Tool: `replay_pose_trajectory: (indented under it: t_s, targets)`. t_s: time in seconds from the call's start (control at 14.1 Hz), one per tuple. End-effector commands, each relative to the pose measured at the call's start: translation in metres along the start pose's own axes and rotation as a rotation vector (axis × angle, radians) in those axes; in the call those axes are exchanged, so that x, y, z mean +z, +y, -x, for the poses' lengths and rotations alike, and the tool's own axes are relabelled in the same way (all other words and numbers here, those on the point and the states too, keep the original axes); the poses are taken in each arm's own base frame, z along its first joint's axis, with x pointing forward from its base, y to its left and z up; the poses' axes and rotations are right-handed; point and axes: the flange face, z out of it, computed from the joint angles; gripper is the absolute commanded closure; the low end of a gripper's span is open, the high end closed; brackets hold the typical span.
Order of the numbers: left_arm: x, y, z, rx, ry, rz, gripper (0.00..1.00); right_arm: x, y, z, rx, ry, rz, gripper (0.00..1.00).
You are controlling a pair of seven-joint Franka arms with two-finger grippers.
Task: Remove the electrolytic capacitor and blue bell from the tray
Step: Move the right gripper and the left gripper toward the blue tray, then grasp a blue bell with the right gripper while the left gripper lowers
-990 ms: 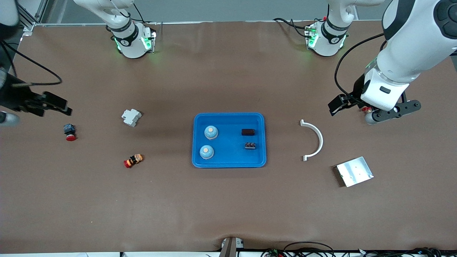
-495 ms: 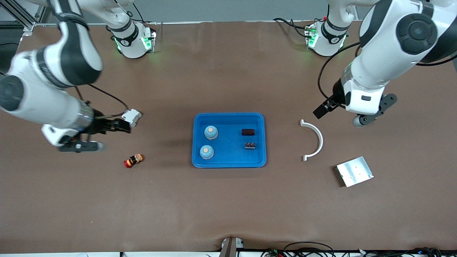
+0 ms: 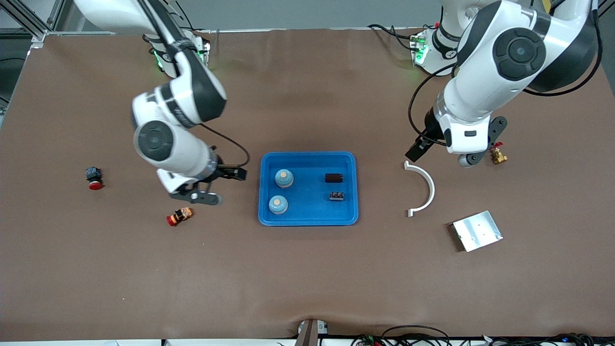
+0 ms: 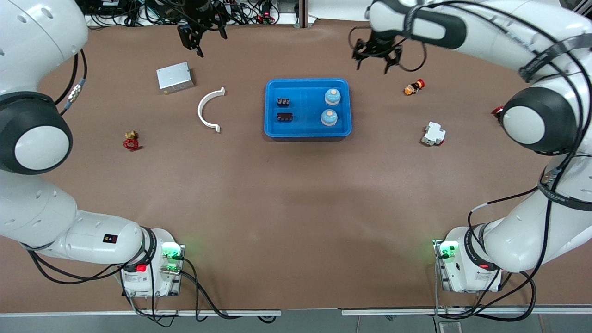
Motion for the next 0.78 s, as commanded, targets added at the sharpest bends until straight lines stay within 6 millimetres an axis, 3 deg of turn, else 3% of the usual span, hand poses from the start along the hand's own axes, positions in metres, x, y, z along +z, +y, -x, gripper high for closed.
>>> replay_pose_trajectory:
  t_s: [0.0, 0.21, 0.57, 0.71]
  targets:
    - [0.022, 0.021, 0.024, -0.137, -0.018, 0.019, 0.00, 0.038, -0.027, 0.001, 0.036, -0.005, -0.006, 0.00]
    - [0.049, 0.042, 0.046, -0.223, -0.023, 0.028, 0.00, 0.080, -0.055, 0.010, 0.125, 0.007, -0.015, 0.00]
    - [0.084, 0.058, 0.058, -0.260, -0.015, 0.017, 0.00, 0.124, -0.080, 0.014, 0.359, 0.038, -0.068, 0.00]
    - [0.105, 0.066, 0.054, -0.284, 0.012, 0.012, 0.00, 0.140, -0.088, 0.020, 0.371, 0.038, -0.069, 0.00]
